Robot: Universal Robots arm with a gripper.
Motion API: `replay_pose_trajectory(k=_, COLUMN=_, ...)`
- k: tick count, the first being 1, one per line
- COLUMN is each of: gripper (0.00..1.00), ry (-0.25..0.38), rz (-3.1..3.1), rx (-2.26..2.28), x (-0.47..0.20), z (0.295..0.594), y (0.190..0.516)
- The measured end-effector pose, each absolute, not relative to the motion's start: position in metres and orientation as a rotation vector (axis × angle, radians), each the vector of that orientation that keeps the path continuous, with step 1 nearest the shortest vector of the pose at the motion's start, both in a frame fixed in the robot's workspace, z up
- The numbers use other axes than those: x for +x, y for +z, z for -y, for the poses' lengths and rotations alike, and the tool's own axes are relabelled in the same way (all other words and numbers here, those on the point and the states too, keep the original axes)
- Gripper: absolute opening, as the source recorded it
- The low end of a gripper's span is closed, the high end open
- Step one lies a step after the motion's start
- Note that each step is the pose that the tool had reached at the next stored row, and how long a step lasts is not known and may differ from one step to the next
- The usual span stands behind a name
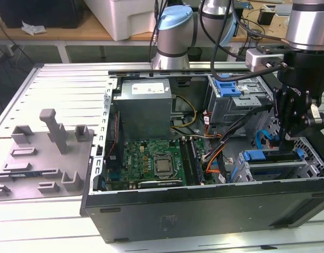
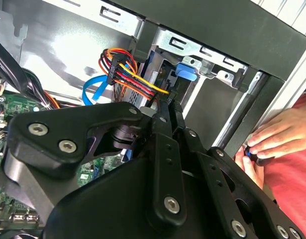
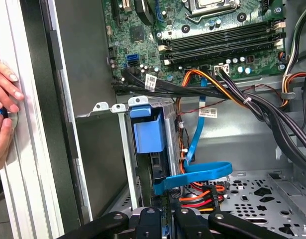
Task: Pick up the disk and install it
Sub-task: 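Insert the first disk wire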
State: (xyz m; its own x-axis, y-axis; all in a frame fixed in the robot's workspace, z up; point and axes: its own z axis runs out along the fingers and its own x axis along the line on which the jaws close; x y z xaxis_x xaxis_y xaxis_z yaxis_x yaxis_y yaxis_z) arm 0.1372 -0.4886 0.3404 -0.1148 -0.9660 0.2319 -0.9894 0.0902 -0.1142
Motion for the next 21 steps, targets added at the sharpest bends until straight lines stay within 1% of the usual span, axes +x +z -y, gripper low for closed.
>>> replay_pose_trajectory(k=21, gripper=0.17, ry=0.371, rz=2.231, rx=2.042, x=0.1354, z=0.4888, y=0.3395)
